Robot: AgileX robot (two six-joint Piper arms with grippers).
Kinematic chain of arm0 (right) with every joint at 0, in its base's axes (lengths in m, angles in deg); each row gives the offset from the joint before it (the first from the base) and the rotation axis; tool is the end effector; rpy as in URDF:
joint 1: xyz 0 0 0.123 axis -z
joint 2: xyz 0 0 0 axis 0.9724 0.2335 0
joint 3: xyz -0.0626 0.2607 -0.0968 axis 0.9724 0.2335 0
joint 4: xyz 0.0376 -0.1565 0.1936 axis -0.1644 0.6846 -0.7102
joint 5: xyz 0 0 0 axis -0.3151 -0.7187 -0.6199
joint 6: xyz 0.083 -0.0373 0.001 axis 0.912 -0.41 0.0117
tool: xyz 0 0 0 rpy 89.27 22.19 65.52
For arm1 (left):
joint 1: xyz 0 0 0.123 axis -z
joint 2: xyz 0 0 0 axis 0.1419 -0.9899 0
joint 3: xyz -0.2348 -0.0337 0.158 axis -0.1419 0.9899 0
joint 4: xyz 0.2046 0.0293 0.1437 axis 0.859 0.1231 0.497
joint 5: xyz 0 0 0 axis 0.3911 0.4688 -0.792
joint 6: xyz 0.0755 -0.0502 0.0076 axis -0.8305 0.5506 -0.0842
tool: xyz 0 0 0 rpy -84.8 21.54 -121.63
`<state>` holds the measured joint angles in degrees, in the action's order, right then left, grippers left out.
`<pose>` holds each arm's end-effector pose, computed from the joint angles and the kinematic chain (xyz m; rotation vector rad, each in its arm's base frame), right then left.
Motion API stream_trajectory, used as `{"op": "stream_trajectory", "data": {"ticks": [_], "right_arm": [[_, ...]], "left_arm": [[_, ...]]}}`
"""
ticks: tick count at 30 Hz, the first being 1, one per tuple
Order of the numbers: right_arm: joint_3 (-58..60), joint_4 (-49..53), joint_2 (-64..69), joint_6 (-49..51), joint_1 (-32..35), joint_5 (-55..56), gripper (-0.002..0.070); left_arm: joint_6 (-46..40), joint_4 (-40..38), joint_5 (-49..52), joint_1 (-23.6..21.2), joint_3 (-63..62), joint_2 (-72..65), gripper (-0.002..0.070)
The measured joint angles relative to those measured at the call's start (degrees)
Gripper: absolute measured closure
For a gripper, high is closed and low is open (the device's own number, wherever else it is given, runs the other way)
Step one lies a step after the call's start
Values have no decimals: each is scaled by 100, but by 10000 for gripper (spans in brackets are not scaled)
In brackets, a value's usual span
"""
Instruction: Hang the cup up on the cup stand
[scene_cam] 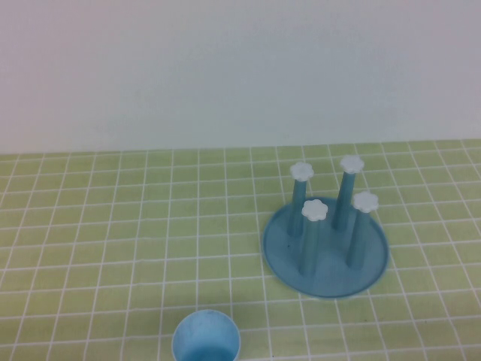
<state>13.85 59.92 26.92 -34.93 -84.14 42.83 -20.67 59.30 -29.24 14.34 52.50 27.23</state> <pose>0.0520 0.0080 0.1735 -0.1929 1.8517 0.0572 0.0531 -0.0090 0.1766 0.1001 1.7911 -0.1251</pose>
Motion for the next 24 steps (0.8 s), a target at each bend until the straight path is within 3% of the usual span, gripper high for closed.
{"op": "stream_trajectory", "data": {"ticks": [13, 19, 24], "right_arm": [[0, 0, 0, 0, 0, 0, 678], [0, 0, 0, 0, 0, 0, 678], [0, 0, 0, 0, 0, 0, 678]], "left_arm": [[0, 0, 0, 0, 0, 0, 675], [-29, 835, -55, 0, 0, 0, 675], [126, 691, -536, 0, 0, 0, 675]]}}
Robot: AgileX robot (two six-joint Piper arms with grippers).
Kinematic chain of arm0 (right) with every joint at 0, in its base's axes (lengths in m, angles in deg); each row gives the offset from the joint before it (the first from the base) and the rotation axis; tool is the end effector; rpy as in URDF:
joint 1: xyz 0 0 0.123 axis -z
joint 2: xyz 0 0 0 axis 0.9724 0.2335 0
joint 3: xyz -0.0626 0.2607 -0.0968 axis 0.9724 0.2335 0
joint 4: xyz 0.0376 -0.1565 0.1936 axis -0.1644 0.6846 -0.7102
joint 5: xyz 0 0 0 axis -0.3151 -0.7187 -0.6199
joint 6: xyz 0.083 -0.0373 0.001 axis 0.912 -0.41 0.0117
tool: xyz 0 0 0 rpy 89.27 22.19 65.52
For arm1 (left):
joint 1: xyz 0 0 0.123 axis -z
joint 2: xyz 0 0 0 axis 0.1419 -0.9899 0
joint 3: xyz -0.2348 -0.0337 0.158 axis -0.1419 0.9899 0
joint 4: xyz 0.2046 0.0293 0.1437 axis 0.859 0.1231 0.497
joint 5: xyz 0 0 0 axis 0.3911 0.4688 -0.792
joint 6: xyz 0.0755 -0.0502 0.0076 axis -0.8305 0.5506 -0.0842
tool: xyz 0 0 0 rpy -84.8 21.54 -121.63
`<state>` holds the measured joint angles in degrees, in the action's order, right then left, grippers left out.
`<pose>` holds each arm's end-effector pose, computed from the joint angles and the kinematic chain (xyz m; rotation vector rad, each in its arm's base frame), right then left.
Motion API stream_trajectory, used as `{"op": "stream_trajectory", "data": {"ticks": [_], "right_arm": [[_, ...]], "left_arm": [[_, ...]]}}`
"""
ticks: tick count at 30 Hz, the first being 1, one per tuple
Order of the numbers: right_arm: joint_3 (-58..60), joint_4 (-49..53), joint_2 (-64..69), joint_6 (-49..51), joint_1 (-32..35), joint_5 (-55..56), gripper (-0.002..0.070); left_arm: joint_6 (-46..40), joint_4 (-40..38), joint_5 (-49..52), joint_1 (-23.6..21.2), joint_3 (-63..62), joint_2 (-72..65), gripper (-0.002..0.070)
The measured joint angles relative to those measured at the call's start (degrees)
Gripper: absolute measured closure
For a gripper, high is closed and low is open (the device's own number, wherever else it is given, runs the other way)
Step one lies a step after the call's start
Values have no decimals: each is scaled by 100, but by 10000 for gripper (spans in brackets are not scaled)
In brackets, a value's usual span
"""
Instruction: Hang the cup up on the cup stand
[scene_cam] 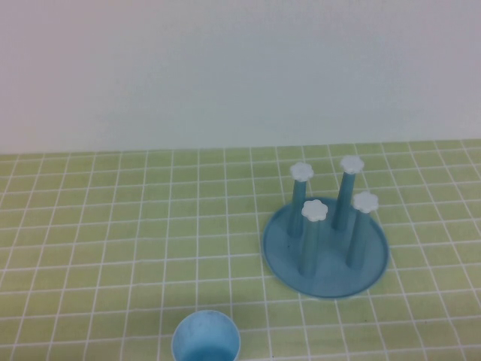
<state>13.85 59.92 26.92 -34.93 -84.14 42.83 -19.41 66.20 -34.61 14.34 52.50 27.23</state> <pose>0.0520 0.0080 0.1735 -0.1929 1.8517 0.0572 0.0549 -0.0059 0.1848 0.1499 1.6939 -0.0279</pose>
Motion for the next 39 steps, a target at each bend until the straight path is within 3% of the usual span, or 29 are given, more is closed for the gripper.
{"op": "stream_trajectory", "data": {"ticks": [7, 12, 16, 23, 33, 39], "right_arm": [[36, -413, 0, 0, 0, 689, 678], [36, -2052, 0, 0, 0, 1485, 678], [36, -2911, 0, 0, 0, 1963, 678], [36, -3241, 0, -194, 0, 2647, 678], [-652, -2541, 0, -1371, 0, 1506, 678], [-1496, -2488, 0, -2642, 0, 497, 678]], "left_arm": [[368, -1123, -1047, 0, 0, 0, 675], [410, -1415, -1437, 0, 0, 0, 675], [686, -2100, -1437, 0, 0, 0, 675], [686, -2174, -1891, 0, 0, 0, 675], [870, -1949, -2082, 0, -10, 0, 675], [701, -1798, -1101, 0, -273, 0, 675]]}}
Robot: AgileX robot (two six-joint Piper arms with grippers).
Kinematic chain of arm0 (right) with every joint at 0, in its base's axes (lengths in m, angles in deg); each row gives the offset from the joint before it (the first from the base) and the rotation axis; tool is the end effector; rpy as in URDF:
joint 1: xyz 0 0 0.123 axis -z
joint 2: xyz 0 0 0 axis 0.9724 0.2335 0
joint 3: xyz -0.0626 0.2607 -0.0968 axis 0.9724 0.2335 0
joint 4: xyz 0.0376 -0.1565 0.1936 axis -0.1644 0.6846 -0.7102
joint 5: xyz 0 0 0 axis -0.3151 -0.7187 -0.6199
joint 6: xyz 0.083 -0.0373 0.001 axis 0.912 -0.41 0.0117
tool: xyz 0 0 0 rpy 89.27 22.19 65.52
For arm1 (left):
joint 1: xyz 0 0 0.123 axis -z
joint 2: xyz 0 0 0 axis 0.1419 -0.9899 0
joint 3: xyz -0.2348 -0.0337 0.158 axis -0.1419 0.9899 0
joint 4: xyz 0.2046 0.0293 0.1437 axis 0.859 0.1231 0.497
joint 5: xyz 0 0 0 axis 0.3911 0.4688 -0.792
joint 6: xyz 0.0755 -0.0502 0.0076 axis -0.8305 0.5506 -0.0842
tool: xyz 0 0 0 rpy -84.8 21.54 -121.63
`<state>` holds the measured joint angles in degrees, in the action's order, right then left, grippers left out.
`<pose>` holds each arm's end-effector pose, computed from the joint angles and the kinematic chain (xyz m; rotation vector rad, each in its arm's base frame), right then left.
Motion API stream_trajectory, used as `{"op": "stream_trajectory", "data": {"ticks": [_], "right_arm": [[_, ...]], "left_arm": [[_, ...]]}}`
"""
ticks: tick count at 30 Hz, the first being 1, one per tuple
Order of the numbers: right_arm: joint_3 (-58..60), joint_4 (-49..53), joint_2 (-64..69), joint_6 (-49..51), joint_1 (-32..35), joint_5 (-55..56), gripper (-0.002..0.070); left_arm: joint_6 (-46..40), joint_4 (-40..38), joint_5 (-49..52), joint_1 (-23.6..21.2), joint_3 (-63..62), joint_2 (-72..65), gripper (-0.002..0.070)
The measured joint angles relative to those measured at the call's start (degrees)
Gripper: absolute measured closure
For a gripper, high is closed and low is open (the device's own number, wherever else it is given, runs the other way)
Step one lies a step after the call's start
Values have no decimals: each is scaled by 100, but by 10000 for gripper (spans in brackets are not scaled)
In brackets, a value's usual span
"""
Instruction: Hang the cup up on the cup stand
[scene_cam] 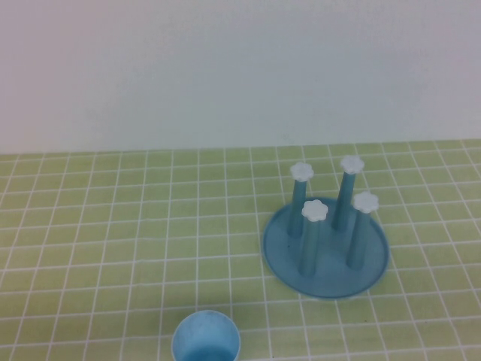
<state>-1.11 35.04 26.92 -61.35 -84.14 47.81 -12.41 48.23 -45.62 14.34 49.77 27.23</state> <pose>0.0344 0.0161 0.2700 -0.2782 1.4604 0.1146 0.0528 -0.0063 0.2184 -0.1853 1.4599 -0.3900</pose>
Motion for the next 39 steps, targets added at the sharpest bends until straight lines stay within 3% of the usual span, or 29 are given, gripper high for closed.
{"op": "stream_trajectory", "data": {"ticks": [3, 8, 14, 19, 28, 34, 39], "right_arm": [[-143, 22, 0, -148, 0, -297, 678], [-169, -116, 153, -181, 0, -1118, 678], [-169, -1105, 195, -196, 0, -599, 678], [-169, -2091, 195, -196, 0, -83, 678], [-197, -2235, 691, -258, 0, -954, 678], [-805, -2235, 1702, -1307, 0, -1349, 678], [-1435, -2235, 2636, -1914, 0, -1562, 678]], "left_arm": [[-276, 0, 578, 0, -251, 0, 675], [-144, -592, 311, 0, -463, 0, 675], [-144, -827, -308, 0, -486, 0, 675], [218, -903, 528, 0, -658, 0, 675], [-78, -1081, 1433, 0, -993, 0, 675], [-1249, -1081, 1807, 0, -1317, -229, 675], [-1731, -1081, 2562, 0, -1719, -1011, 675]]}}
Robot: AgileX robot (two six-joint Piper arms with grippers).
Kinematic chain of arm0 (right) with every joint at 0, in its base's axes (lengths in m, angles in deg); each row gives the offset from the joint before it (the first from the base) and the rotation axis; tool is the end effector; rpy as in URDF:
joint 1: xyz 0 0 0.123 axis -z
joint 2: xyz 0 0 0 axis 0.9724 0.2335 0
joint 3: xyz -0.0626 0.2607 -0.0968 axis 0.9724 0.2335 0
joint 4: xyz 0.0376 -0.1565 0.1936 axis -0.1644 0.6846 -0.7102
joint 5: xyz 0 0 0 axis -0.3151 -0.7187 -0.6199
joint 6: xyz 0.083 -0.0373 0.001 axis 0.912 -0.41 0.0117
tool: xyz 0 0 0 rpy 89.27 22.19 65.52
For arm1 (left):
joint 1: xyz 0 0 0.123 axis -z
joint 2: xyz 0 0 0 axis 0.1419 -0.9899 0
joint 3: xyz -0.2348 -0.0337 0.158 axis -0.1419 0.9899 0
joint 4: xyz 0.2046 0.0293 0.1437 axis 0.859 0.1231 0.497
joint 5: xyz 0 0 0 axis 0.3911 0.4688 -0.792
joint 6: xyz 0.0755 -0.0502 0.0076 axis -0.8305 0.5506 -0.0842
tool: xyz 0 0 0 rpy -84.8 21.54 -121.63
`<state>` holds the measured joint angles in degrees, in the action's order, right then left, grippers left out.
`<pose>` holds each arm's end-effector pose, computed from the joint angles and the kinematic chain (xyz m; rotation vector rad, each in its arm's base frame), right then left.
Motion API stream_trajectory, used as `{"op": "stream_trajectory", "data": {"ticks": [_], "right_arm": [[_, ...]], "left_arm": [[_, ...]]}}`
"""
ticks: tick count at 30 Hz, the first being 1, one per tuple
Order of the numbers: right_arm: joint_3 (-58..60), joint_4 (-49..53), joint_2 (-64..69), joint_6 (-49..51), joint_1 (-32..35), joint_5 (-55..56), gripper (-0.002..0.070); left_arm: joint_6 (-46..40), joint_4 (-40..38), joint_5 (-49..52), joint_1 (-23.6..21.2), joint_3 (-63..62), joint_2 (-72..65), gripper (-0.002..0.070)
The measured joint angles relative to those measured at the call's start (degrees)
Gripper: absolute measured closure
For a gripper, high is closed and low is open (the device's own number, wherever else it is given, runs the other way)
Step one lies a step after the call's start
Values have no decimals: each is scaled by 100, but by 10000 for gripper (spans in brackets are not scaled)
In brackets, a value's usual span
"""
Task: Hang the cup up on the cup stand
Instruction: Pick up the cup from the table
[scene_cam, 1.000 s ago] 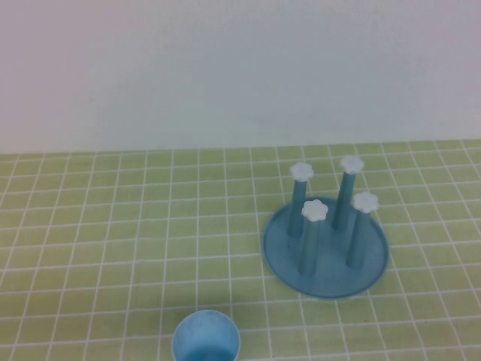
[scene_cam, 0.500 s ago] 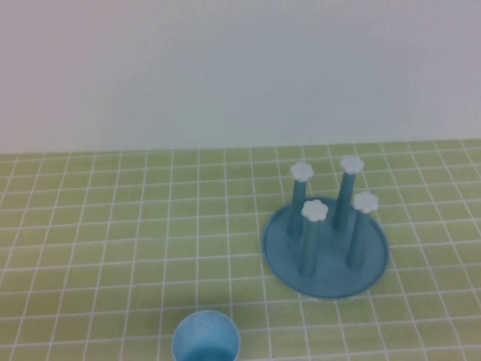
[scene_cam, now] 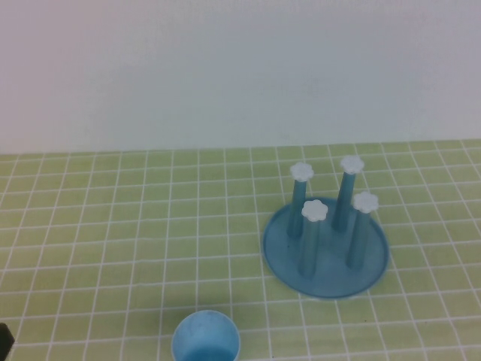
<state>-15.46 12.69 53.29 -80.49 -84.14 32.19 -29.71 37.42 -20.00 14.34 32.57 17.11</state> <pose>0.0831 0.0477 0.3130 -0.5091 1.7500 0.3854 0.0496 -0.0250 0.2730 0.0724 1.7476 -0.4178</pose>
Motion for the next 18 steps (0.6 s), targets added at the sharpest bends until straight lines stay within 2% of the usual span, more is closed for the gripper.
{"op": "stream_trajectory", "data": {"ticks": [4, 10, 14, 18], "right_arm": [[-138, -436, 566, -171, 0, 148, 678], [-147, -935, 965, -258, 0, 175, 678], [-147, -944, 1065, -441, 0, -70, 678], [-147, -949, 1123, -536, 0, -166, 678]], "left_arm": [[-224, -458, 298, 0, -249, -693, 675], [-547, -1341, -239, 0, -318, -1351, 675], [-1493, -1367, 591, 0, -622, -1889, 674], [-1573, -1314, 949, 0, -916, -2703, 673]]}}
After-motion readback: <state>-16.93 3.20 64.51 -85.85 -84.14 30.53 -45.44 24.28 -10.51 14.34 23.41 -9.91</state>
